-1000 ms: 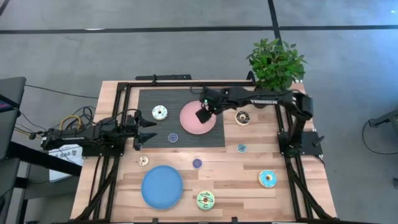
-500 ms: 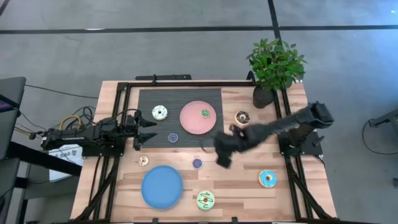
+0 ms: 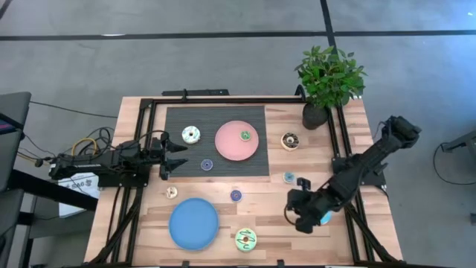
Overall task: Pick & Place donuts
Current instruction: Put the big white donut on the blue plate
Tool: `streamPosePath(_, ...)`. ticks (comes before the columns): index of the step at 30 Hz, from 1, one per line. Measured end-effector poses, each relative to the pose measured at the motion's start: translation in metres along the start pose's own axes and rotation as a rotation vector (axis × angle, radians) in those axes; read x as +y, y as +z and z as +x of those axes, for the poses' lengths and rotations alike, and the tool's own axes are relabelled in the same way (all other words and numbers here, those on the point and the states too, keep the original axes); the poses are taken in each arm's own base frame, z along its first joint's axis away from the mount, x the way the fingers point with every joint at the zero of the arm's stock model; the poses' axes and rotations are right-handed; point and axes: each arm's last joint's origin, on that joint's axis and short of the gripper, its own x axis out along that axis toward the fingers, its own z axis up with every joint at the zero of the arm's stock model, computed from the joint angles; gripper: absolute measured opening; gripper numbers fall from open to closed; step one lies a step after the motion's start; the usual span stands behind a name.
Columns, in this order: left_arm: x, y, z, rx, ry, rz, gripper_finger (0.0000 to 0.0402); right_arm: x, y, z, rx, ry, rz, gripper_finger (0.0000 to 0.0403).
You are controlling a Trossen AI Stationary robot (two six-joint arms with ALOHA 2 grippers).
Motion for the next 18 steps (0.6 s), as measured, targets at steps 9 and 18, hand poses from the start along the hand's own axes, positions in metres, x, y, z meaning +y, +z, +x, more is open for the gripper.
streamPosePath(9, 0.000, 0.000, 0.000, -0.001, 0.003, 0.006, 0.0249, 0.003, 0.006, -0.004, -0.034, 0.053, 0.016, 0.0003)
streamPosePath(18, 0.000, 0.000, 0.000, -0.003, 0.006, 0.045, 0.0249, 0.000, 0.010, -0.009, -0.069, 0.059, 0.077, 0.0001)
